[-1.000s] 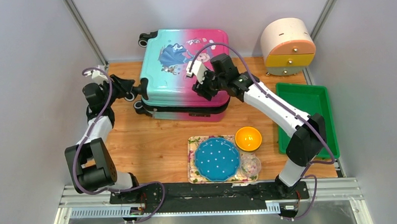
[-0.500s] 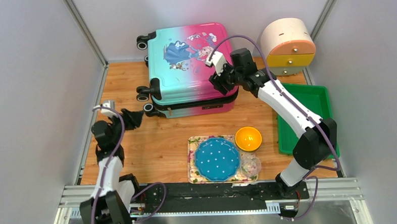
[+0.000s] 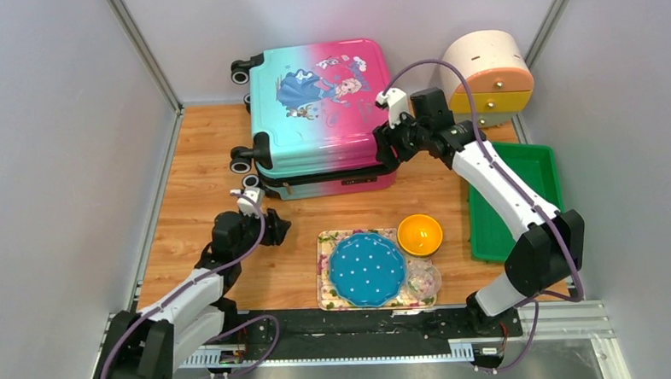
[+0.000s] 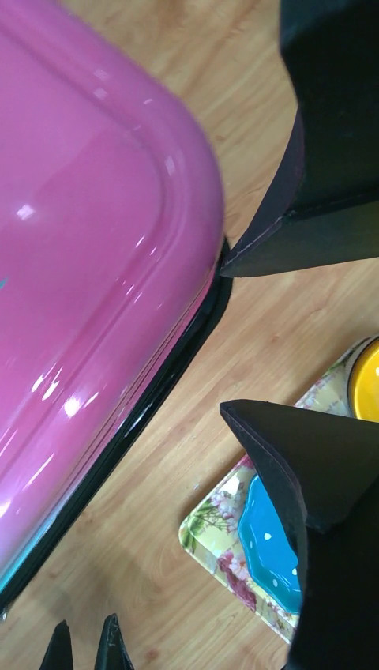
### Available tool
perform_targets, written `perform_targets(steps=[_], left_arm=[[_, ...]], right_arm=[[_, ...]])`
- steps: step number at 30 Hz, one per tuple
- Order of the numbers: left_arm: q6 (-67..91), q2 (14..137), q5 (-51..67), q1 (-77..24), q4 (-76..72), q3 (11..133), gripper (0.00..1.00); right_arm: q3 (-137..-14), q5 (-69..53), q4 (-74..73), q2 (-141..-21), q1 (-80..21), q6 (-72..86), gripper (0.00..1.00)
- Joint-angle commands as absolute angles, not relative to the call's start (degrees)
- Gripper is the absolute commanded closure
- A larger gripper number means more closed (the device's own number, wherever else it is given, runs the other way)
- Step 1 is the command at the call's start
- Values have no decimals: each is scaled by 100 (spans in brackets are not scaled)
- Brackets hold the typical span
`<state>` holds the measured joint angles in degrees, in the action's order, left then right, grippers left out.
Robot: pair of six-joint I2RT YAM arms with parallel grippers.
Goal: Open, take out, and arrange the luggage
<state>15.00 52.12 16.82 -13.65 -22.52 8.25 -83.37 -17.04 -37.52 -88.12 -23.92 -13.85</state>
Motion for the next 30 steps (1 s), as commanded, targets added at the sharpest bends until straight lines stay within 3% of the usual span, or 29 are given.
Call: perform_targets(steps=[1, 11, 21, 27, 30], left_arm=[[1363, 5694, 22, -2073, -2584, 1449, 32], [1907, 6757, -1634, -2663, -2787, 2371, 33], [2400, 7216, -2073, -2961, -3251, 2725, 38], [2232, 7374, -2285, -3015, -3436, 2725, 50], [2154, 7286, -2259, -3015, -3419, 2681, 67]], right_arm=[[-8165, -1688, -3744, -8420, -2058, -941, 38], [-7770, -1819, -3727, -8200, -1468, -668, 38], [-7743, -1968, -3735, -8306, -1309, -650, 38], [-7813, -2092, -3718, -8315, -1292, -668, 38], [-7849, -2223, -3718, -8271, -1309, -694, 39]])
